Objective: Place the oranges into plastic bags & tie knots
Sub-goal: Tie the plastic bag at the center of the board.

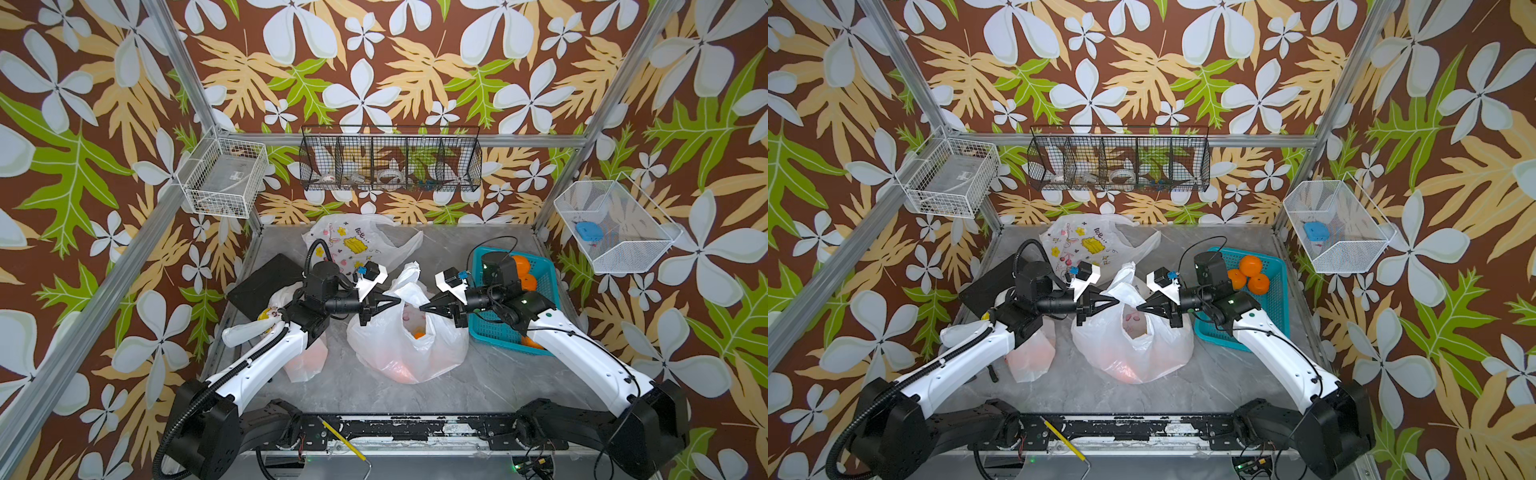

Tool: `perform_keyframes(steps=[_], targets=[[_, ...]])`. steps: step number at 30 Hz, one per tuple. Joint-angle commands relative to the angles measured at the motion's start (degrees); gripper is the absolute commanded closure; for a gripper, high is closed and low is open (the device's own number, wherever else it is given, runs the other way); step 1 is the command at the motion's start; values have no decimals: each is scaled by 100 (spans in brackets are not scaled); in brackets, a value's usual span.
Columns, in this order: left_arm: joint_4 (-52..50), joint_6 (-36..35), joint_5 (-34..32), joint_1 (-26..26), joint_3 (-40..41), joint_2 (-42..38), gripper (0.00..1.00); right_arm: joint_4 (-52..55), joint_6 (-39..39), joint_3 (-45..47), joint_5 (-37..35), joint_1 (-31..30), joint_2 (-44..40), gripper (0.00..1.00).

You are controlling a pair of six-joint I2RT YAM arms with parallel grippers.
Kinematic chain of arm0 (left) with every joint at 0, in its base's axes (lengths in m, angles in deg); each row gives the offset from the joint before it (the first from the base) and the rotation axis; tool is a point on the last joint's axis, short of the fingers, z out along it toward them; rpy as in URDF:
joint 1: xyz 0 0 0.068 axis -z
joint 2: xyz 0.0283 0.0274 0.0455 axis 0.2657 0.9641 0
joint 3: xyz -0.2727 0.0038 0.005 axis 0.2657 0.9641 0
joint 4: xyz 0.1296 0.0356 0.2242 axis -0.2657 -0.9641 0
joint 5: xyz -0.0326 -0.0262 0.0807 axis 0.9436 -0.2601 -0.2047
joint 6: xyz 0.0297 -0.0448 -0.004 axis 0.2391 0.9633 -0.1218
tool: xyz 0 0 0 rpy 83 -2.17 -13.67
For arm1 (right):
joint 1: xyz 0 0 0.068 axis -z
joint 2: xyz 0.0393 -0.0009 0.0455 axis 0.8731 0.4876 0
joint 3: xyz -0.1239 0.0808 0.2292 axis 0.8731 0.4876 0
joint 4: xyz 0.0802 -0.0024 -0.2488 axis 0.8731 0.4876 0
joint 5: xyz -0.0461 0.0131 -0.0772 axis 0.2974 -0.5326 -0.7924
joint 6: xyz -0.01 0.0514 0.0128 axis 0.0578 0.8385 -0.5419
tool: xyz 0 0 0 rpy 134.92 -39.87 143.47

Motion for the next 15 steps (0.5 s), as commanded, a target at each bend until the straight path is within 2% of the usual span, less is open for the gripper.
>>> perform_keyframes(steps=[1, 5, 10, 15], targets=[[-140, -452, 208, 68, 38, -74, 100, 459, -454, -186, 241, -23, 230, 99], [-140, -482, 249, 89, 47, -74, 100, 420, -491, -312, 390, -33, 465, 90], [-141, -482, 299, 141, -20, 41, 100, 435, -517, -510, 531, -79, 752, 74], [-177, -530, 339, 160, -47, 67, 100, 496, -573, -729, 569, -193, 951, 67]])
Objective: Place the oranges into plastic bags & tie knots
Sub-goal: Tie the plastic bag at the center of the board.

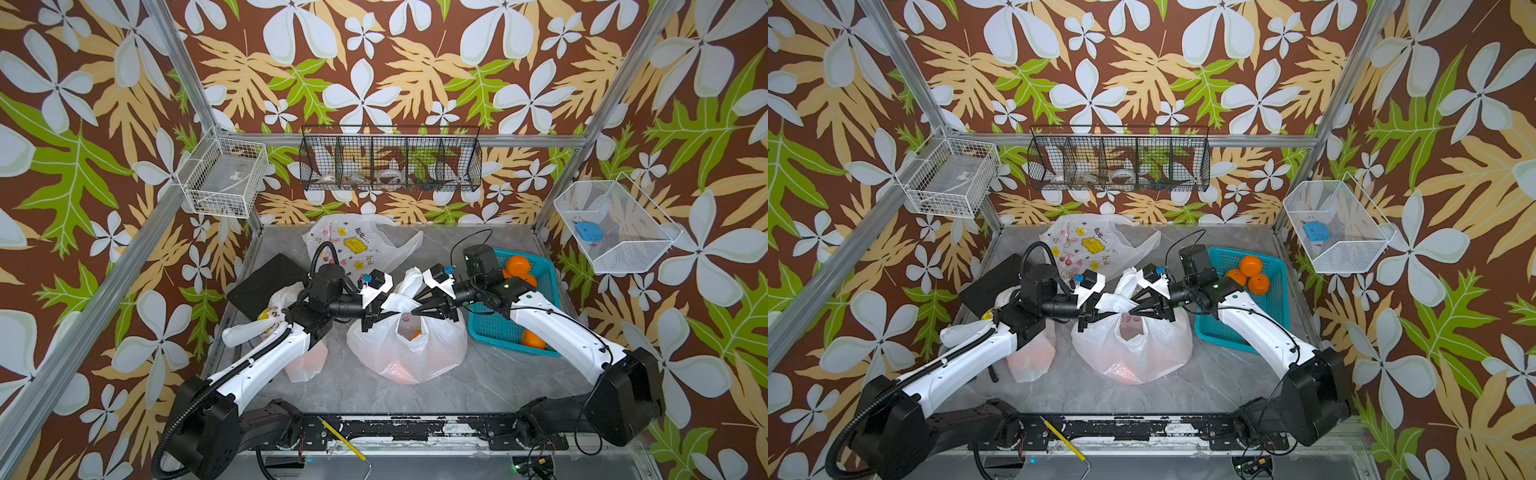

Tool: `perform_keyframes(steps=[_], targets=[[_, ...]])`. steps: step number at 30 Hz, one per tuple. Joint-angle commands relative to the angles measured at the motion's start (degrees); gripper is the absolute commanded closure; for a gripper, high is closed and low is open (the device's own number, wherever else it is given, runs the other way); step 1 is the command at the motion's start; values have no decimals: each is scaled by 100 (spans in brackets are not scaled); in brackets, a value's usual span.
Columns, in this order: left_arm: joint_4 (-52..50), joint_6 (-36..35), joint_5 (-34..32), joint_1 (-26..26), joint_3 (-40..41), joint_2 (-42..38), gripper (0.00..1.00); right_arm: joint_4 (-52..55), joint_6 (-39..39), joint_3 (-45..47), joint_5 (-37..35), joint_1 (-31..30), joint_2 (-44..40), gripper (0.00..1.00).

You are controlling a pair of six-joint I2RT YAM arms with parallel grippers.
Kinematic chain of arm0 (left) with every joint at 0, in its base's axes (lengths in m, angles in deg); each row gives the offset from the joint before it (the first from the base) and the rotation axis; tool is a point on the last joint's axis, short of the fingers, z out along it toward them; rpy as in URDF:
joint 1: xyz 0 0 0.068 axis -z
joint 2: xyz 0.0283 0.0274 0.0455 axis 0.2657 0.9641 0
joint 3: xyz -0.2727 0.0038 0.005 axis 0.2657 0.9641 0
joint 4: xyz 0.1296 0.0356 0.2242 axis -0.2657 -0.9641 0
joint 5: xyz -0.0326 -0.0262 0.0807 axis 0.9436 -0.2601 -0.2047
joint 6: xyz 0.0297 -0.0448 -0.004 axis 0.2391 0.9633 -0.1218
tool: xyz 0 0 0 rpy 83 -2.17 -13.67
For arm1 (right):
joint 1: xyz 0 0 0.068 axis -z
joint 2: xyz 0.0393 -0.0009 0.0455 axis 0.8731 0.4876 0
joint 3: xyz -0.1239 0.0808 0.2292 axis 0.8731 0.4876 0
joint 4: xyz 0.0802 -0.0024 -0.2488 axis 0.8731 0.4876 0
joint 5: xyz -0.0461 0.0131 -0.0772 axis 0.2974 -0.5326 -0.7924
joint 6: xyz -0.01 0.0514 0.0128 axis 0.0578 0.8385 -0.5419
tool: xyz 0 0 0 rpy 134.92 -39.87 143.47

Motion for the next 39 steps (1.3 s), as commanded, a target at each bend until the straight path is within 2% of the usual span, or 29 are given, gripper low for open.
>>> perform_keyframes(steps=[1, 7, 12, 17, 25, 26, 27, 34, 39], targets=[[-11, -110, 149, 7, -41, -10, 100, 44, -73, -103, 143, -30, 71, 65], [-35, -172, 132, 6, -8, -57, 100, 117, -129, -63, -135, 4, -5, 55], [-37, -207, 97, 14, -6, -66, 100, -35, 19, 193, -91, 212, -227, 49], [-28, -346, 115, 66, -6, -73, 100, -231, 129, 280, -28, 290, -361, 38], [-49, -736, 198, 145, -6, -122, 100, -211, 115, 117, 157, 288, -123, 30], [-58, -776, 213, 150, -6, -118, 100, -238, 104, 110, 206, 284, -100, 7], [-55, -794, 224, 155, -6, -116, 100, -255, 91, 98, 302, 284, -73, 1], [-94, -803, 281, 180, -124, 24, 100, -349, 134, -104, 234, 114, 137, 1], [-117, -825, 281, 181, -155, 66, 100, -882, 508, 91, 29, 29, 24, 1]])
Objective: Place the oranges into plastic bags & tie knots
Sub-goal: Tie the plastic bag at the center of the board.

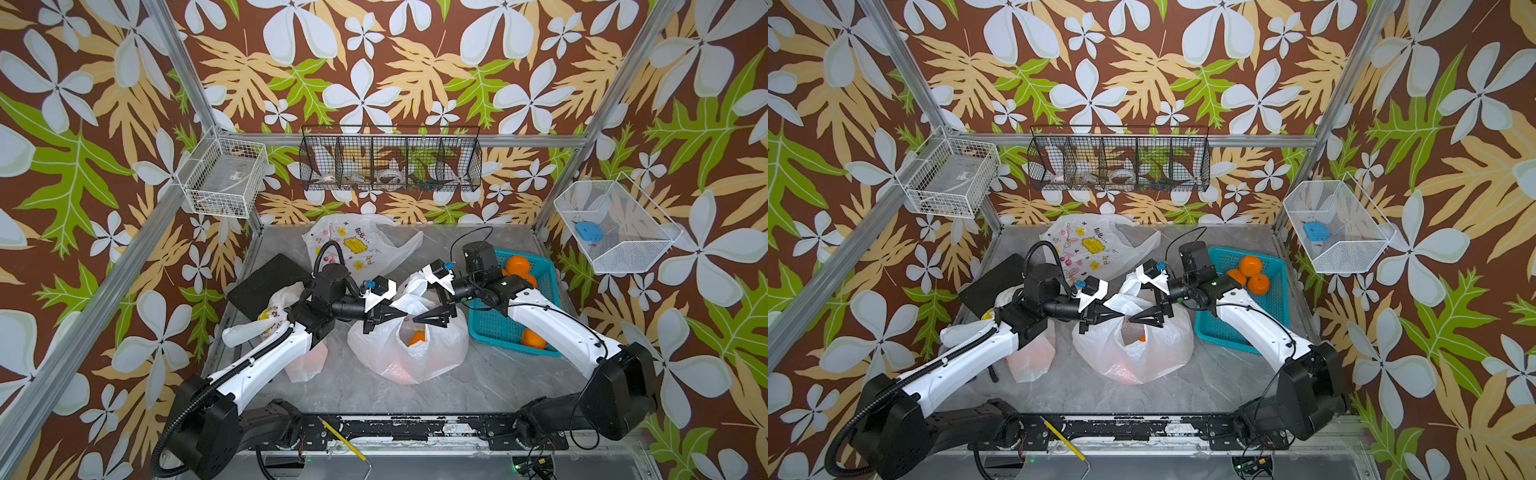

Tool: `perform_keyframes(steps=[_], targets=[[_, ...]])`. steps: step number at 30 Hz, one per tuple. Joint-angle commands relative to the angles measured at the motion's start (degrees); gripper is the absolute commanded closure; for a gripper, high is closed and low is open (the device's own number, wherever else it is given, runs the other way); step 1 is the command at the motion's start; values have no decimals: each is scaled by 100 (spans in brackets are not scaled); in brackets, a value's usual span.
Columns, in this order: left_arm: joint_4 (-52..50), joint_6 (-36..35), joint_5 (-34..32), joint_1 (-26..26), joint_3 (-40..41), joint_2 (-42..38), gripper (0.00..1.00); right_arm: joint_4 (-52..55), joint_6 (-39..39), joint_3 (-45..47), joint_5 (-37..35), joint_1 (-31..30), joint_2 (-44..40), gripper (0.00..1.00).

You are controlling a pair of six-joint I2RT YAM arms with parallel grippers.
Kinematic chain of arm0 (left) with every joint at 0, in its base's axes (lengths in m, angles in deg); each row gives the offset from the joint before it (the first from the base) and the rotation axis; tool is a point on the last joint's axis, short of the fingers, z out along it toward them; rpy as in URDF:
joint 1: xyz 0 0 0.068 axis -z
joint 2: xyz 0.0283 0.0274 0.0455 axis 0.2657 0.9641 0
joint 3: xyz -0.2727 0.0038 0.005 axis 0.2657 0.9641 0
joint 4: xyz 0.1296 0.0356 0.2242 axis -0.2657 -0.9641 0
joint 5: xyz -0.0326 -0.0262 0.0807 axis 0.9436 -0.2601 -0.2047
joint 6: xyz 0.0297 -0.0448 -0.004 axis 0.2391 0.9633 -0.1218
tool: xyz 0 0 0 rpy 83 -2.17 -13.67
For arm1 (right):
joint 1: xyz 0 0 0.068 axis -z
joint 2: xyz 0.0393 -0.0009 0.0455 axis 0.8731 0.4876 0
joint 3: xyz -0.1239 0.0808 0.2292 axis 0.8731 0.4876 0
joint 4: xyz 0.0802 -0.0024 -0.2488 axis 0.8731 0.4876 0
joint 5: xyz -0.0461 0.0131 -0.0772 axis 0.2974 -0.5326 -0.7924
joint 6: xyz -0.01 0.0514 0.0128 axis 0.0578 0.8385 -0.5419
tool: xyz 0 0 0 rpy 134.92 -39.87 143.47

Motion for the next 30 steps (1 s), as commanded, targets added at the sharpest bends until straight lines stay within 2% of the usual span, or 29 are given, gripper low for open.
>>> perform_keyframes(steps=[1, 4, 9, 13, 16, 18, 20, 21, 22, 27, 30], targets=[[16, -96, 91, 11, -44, 23, 100, -390, 247, 73, -59, -32, -73, 0], [9, -104, 83, 11, -54, 49, 100, -281, 156, 76, 19, -37, -110, 7], [-2, -1, 43, 13, -114, 126, 100, 284, -185, -66, 181, -33, -107, 38], [-3, 146, 3, 14, -184, 208, 100, 364, -207, -40, 184, -33, -97, 49], [-10, 248, -15, 10, -228, 260, 100, 372, -184, -39, 165, -37, -81, 63], [-8, 311, -6, 10, -243, 277, 94, 366, -169, -39, 112, -32, -89, 76], [-14, 367, -6, 12, -248, 263, 83, 357, -136, -39, -4, -35, -96, 93], [-10, 382, 1, 13, -248, 262, 81, 357, -135, -39, -43, -37, -103, 97], [-5, 395, 18, 15, -256, 254, 78, 342, -129, -39, -92, -37, -107, 100], [-10, 506, -17, 19, -289, 197, 65, 216, -17, -8, -265, -40, -99, 100], [227, 811, -246, 28, -303, 188, 60, 193, -6, -8, -352, -56, -82, 100]])
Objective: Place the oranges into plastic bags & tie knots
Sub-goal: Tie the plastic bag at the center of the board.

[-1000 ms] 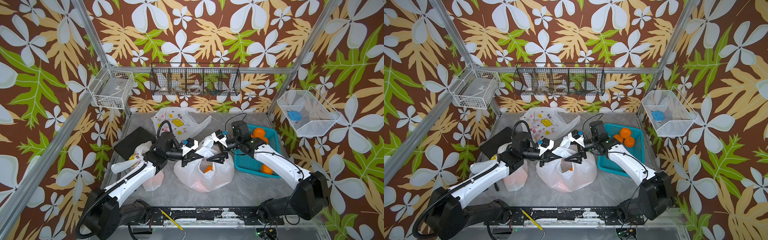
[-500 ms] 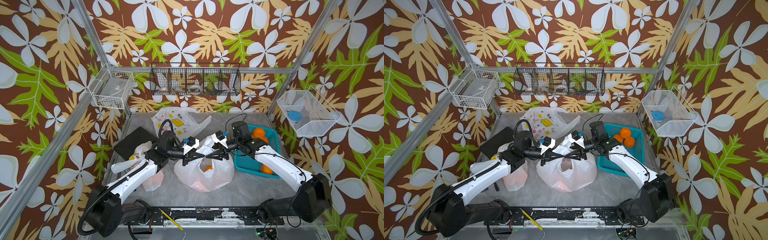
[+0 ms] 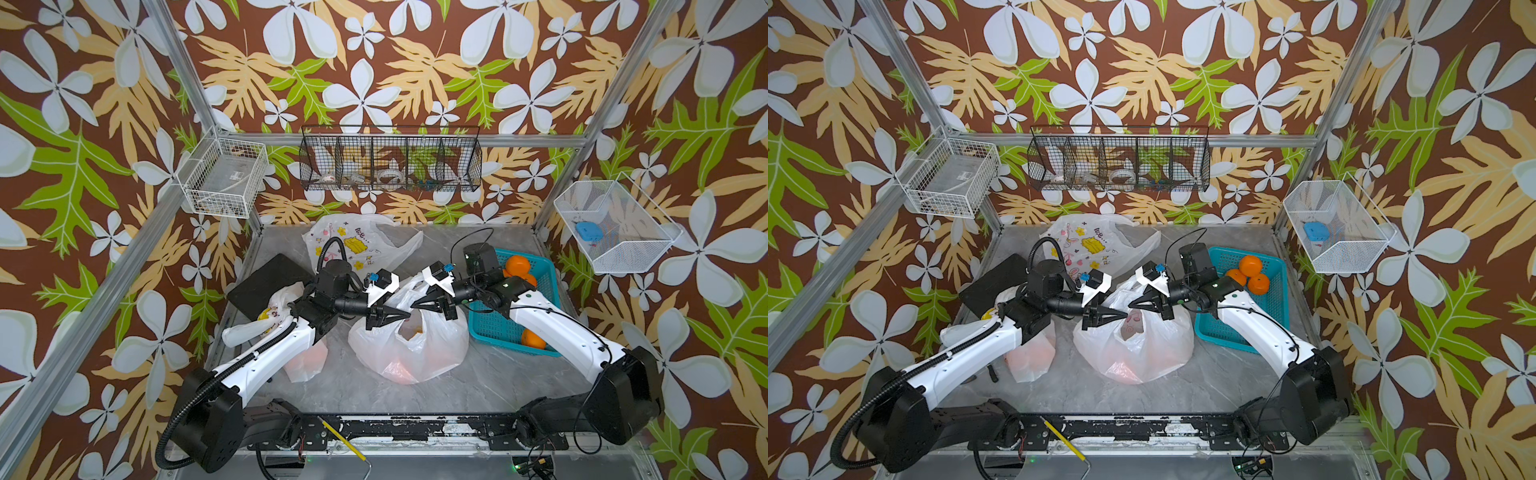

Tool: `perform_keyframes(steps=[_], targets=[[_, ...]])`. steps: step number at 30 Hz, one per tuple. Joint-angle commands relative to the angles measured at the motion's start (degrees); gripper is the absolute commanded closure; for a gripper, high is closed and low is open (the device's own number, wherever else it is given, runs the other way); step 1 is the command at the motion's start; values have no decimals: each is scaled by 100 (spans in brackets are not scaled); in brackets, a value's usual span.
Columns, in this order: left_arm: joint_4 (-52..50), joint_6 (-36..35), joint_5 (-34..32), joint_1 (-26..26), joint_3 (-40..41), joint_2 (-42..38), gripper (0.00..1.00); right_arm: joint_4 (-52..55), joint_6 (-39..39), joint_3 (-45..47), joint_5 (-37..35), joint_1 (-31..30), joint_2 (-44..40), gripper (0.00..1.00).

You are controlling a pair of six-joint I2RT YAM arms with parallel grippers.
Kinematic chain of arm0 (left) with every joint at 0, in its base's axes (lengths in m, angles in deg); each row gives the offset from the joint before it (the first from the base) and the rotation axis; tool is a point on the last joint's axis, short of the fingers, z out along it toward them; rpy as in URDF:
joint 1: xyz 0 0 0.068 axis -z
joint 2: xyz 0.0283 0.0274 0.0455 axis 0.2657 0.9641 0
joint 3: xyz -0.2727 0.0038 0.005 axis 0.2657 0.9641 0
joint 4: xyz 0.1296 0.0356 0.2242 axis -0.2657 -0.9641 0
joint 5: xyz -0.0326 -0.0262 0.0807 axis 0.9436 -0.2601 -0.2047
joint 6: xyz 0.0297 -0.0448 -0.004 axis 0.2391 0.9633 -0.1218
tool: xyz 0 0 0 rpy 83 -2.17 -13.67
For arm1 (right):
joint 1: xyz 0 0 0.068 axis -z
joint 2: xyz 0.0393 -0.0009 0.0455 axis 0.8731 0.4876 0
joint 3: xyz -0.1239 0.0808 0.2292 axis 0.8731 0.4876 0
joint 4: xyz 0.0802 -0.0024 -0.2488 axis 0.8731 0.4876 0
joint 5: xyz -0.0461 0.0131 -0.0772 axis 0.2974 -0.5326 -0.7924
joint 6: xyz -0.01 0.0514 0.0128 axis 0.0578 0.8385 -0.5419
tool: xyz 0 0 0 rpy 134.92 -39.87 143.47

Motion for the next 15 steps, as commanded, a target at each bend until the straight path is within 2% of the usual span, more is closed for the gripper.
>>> perform_keyframes(steps=[1, 4, 10, 12, 15], targets=[[454, 437, -216, 25, -30, -19, 59, -89, 110, 2, -169, -25, 12, 100], [858, 830, -289, 67, -20, 54, 57, -83, 127, -2, -253, -47, 17, 100], [1079, 1101, -369, 193, -106, 241, 55, -66, 145, -6, -475, -96, 5, 96], [1073, 1132, -417, 209, -143, 283, 58, -50, 151, -6, -512, -113, 2, 95], [1088, 1150, -430, 210, -161, 285, 69, -31, 145, 18, -622, -109, -41, 88]])
